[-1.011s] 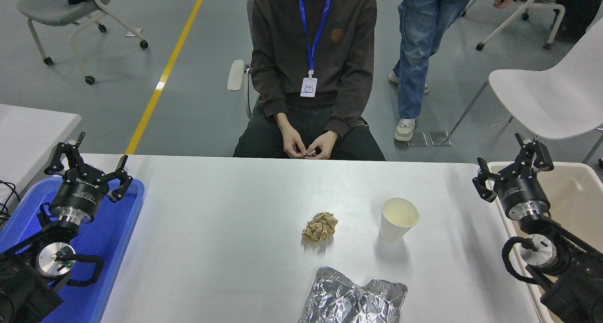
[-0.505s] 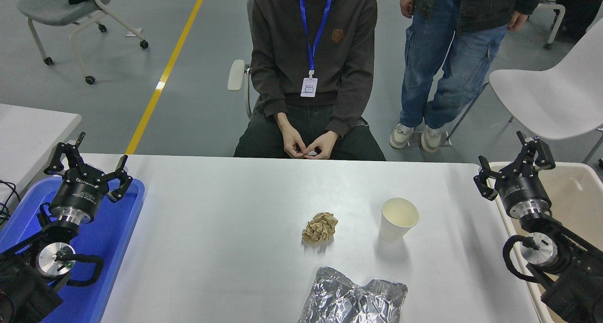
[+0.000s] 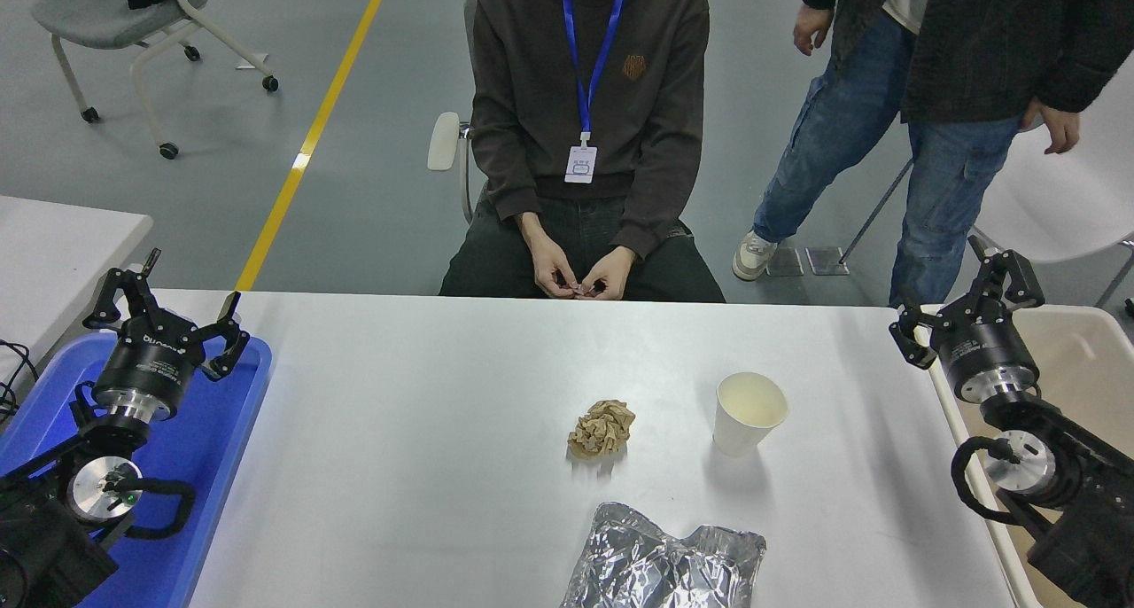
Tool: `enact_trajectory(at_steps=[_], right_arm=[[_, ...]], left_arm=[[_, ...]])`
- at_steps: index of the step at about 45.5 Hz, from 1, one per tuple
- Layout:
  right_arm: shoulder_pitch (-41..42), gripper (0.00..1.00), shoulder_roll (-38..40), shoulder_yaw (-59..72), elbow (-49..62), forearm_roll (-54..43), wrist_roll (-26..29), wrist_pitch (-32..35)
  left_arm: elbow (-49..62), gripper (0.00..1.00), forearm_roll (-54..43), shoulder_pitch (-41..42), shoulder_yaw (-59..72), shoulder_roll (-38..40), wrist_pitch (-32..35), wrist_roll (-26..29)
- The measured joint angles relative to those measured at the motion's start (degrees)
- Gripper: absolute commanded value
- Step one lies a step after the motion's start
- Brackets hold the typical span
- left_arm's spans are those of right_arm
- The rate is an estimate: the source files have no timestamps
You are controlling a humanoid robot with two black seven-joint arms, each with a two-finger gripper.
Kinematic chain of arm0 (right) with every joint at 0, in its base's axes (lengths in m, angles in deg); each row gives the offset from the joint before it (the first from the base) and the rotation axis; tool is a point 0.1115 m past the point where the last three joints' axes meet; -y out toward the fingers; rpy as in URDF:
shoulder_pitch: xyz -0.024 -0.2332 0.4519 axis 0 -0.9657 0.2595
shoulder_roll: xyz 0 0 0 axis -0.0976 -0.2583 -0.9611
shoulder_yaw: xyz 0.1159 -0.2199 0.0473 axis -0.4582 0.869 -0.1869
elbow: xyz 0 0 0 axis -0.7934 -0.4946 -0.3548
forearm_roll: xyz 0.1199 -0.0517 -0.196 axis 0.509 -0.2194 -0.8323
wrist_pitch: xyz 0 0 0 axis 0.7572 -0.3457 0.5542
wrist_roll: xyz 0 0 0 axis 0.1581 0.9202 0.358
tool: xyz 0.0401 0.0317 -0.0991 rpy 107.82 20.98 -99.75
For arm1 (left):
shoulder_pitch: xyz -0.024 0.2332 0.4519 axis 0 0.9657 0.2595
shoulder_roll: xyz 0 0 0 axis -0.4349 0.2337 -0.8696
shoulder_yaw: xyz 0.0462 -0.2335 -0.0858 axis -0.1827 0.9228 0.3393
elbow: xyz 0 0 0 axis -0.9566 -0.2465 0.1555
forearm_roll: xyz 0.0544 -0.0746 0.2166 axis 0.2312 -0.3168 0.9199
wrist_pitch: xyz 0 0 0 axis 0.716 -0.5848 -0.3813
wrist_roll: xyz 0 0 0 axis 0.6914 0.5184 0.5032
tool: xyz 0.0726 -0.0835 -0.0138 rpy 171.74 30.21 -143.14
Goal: Clean the table surface
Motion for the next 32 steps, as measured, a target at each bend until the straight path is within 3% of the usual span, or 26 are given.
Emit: enact_trajectory(at_steps=[16,32], right_arm=[[0.24,1.0,7.25,3.39,-5.65,-1.26,5.56,-0.49],[2.18,1.0,19.4,7.24,-23.18,-19.51,12.57,-0.18]], left_arm=[[0.0,1.0,0.0,0.0,0.0,0.0,0.0,0.02],[0.02,1.0,0.01,0.0,0.0,0.0,0.0,0.02]])
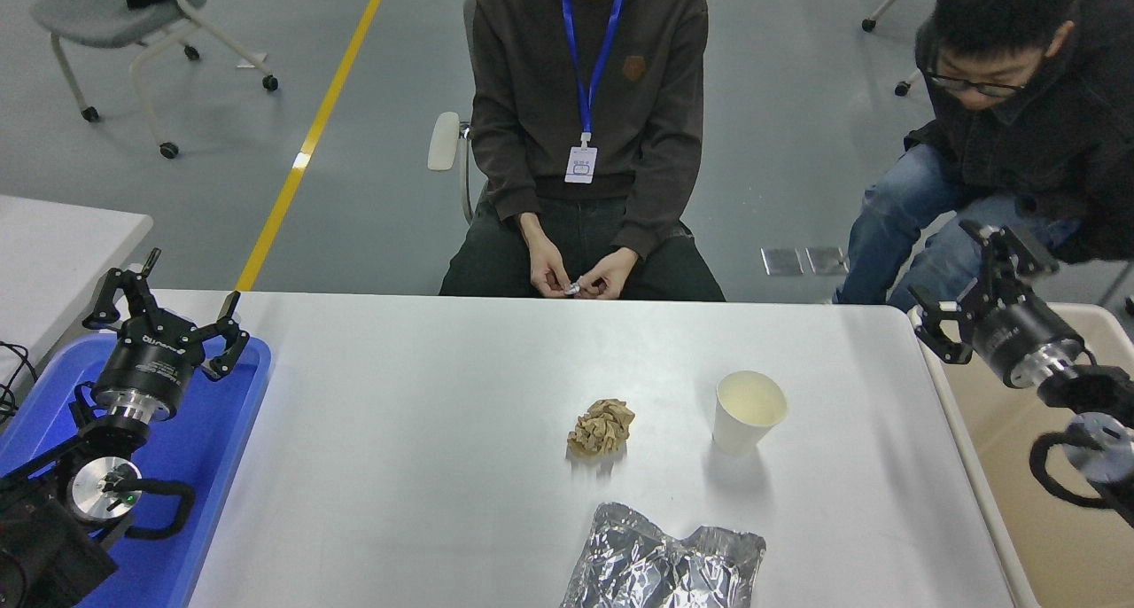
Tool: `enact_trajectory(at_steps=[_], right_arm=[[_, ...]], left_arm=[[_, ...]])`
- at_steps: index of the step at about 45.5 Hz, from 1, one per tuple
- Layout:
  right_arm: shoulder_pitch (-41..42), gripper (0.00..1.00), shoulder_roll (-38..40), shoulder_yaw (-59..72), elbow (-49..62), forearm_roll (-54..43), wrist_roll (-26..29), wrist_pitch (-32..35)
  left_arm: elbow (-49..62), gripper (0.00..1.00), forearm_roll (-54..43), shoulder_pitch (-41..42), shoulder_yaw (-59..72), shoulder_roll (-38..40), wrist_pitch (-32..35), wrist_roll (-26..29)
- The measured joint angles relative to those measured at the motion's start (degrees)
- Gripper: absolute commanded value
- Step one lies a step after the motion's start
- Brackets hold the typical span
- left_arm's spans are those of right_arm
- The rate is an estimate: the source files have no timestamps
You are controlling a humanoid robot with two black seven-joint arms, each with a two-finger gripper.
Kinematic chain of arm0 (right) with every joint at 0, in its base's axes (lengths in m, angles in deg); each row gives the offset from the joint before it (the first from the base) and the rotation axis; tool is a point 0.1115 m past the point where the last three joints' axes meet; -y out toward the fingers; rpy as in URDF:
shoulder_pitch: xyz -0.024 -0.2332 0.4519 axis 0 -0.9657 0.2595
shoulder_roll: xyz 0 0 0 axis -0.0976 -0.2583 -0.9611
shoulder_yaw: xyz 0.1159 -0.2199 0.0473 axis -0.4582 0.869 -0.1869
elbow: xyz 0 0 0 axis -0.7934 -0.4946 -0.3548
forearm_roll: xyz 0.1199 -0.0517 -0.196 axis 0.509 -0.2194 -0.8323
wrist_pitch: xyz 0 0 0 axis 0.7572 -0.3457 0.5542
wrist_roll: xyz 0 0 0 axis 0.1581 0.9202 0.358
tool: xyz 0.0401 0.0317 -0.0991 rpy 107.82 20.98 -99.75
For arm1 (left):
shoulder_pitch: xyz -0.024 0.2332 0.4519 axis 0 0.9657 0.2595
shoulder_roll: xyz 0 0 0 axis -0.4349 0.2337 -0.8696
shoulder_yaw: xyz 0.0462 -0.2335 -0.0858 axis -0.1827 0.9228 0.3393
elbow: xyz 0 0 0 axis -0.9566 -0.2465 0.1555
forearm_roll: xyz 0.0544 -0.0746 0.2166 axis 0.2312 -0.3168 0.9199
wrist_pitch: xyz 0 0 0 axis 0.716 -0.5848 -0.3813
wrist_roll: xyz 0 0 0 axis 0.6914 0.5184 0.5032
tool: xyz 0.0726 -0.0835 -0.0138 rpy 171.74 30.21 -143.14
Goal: Clean the table surface
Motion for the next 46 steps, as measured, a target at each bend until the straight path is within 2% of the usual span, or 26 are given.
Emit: enact_trajectory(at_steps=[10,22,35,46], right_arm=[[1.13,1.0,3.35,1.99,-7.83,-14.04,5.66,0.19],[5.56,1.0,5.84,9.13,-15.34,-25.06,9.94,0.78],[17.8,1.0,6.48,24.22,-17.63,-28.81,11.23,2.0],[25.8,1.0,2.18,34.76,-16.73,-30.16,13.27,2.27]], left_arm=[[-0.01,1.0,0.0,0.0,0.0,0.0,0.0,0.0],[0.0,1.0,0.0,0.0,0.0,0.0,0.0,-0.05],[0.01,1.0,0.0,0.0,0.0,0.0,0.0,-0.04],[-0.02,1.0,0.0,0.0,0.0,0.0,0.0,-0.02]])
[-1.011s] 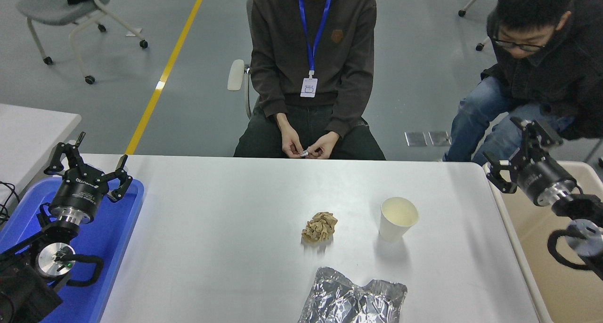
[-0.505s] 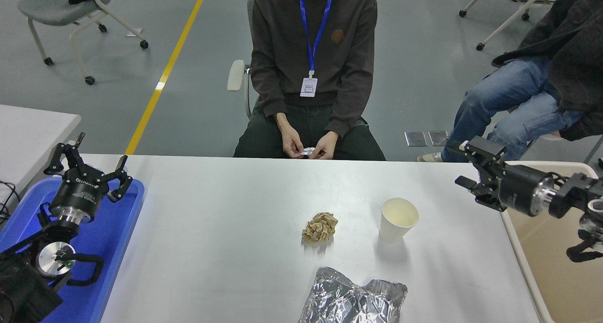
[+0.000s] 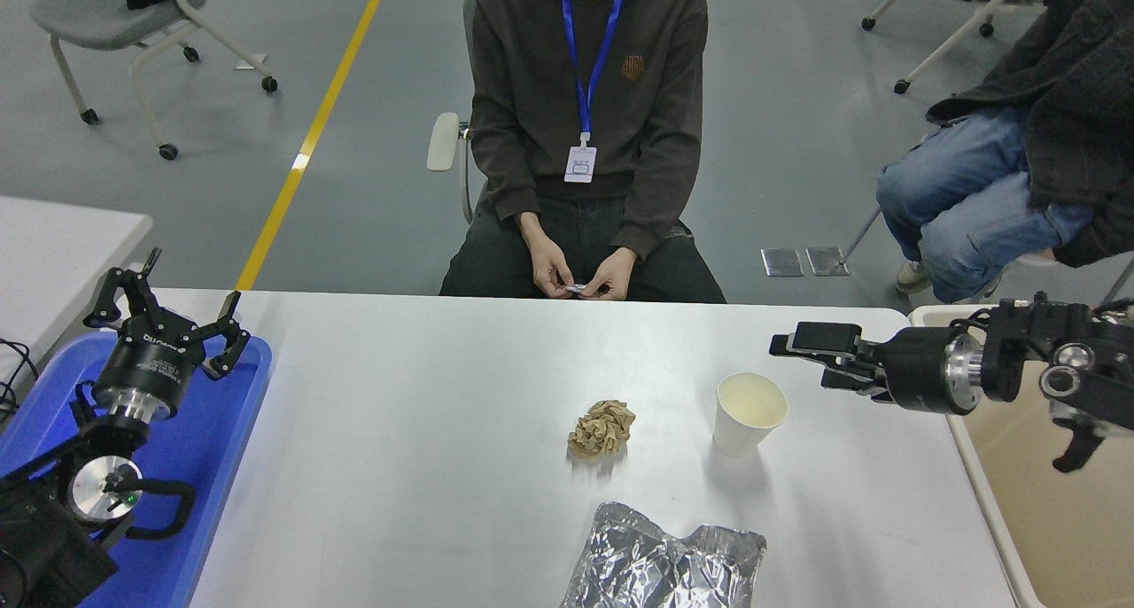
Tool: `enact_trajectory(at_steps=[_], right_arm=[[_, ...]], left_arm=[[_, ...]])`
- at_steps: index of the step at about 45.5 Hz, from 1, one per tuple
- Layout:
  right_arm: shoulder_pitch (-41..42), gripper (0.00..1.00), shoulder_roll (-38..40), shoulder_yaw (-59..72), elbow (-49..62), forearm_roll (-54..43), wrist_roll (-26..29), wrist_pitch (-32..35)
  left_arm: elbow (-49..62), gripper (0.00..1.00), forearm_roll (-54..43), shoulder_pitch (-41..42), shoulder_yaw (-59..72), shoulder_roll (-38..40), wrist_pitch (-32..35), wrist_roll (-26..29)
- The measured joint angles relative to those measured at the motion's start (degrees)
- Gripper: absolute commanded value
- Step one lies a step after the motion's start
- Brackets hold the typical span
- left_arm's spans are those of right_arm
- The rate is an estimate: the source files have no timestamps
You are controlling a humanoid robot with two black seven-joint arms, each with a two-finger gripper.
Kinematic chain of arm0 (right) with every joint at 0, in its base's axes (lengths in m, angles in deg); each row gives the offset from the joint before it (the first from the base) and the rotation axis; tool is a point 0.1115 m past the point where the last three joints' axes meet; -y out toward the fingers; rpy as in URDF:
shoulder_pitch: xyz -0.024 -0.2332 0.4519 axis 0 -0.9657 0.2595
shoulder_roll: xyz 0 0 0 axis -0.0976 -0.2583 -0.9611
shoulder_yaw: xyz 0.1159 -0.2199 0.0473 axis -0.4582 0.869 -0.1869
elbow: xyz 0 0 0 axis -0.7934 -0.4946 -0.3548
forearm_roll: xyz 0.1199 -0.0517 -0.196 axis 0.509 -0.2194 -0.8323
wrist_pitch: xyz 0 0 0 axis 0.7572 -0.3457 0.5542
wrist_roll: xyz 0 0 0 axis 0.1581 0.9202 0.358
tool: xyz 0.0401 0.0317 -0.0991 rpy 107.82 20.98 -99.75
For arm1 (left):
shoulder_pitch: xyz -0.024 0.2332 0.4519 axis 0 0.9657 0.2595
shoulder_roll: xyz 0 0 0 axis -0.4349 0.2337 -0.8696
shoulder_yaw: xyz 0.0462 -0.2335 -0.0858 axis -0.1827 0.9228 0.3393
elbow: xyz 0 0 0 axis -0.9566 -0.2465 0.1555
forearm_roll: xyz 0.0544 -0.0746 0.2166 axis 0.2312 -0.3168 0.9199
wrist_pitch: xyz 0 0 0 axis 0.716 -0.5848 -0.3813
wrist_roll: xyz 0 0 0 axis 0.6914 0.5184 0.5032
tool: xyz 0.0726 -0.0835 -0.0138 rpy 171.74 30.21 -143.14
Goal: Clean the table surface
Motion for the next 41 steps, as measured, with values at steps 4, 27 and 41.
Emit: enact_trajectory(at_steps=[4,27,41], right_arm=[[1.53,1.0,-2.27,2.76,0.83,-0.39,1.39,-0.27],[3.63,1.0,-14.09,9.18,12.88,-1.38,6.76,-1.5],[4.04,1.0,-17.1,12.24,16.63,-2.09,7.09,-1.78]], left_arm=[[0.01,1.0,0.0,0.0,0.0,0.0,0.0,0.0],[0.01,1.0,0.0,0.0,0.0,0.0,0.0,0.0],[0.0,1.0,0.0,0.0,0.0,0.0,0.0,0.0]])
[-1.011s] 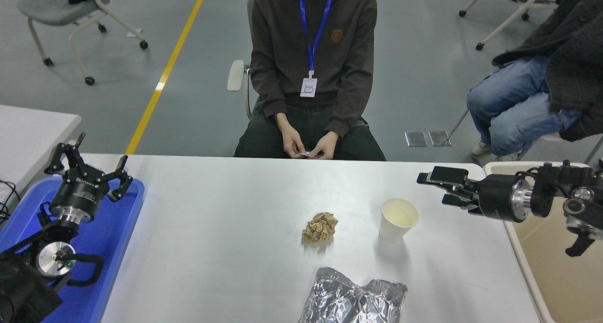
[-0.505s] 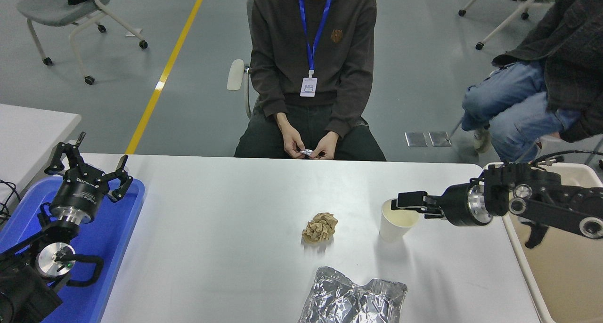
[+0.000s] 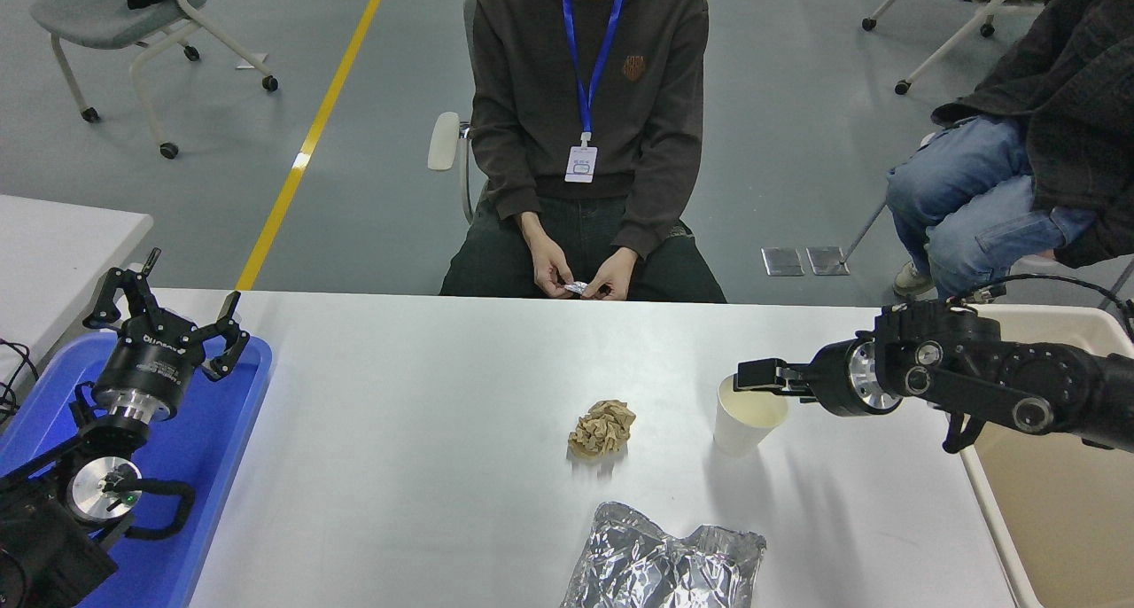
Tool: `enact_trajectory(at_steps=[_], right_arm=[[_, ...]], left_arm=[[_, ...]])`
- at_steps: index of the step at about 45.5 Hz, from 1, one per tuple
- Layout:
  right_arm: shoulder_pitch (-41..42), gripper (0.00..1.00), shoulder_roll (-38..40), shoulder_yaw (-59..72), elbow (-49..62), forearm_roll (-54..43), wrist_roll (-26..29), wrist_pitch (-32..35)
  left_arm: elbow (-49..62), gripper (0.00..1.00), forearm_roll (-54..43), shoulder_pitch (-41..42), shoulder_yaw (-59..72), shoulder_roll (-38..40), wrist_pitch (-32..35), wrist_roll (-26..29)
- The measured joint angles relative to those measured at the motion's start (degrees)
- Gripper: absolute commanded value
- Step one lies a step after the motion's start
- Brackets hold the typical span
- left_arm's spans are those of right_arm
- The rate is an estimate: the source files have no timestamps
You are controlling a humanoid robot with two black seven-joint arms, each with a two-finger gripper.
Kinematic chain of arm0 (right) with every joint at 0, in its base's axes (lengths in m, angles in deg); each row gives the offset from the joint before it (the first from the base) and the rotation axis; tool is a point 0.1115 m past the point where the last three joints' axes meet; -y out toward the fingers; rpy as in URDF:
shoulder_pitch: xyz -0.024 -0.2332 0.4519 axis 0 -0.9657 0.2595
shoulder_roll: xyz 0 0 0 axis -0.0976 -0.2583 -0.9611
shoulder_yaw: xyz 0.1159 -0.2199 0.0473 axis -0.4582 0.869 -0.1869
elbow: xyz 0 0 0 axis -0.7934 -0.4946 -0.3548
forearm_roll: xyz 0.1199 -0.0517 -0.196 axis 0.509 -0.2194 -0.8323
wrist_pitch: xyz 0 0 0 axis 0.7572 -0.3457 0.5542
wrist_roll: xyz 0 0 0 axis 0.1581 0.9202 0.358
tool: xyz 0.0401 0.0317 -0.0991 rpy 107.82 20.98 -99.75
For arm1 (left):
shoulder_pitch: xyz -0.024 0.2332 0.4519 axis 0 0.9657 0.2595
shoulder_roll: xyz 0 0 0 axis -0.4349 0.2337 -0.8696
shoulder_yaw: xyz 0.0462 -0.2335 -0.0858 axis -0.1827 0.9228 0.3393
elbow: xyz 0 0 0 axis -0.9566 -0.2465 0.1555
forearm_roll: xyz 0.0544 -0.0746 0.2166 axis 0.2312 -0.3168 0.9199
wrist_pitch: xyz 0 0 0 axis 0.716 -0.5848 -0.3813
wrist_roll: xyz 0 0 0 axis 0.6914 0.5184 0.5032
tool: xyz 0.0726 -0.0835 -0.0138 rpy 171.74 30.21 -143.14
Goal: Clean the table surface
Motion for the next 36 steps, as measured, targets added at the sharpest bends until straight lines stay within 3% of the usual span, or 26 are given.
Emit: enact_trajectory(at_steps=[19,23,30,36], right_arm=[[1.41,0.98,0.23,2.23,-1.16,-2.8,0.11,0.06],[1.55,0.88,0.7,2.41,-2.3,-3.16,0.11,0.12],[1.83,0.86,1.13,3.09,-3.57,-3.53,0.0,0.21],[1.89,0.61,1.23,3.47,-3.99,-3.71,-0.05,0.24]], left_arm=[[-0.02,1.0,0.0,0.0,0.0,0.0,0.0,-0.03],[-0.03,1.0,0.0,0.0,0.0,0.0,0.0,-0.02],[-0.03,1.0,0.0,0.0,0.0,0.0,0.0,0.01],[-0.01,1.0,0.0,0.0,0.0,0.0,0.0,0.02]])
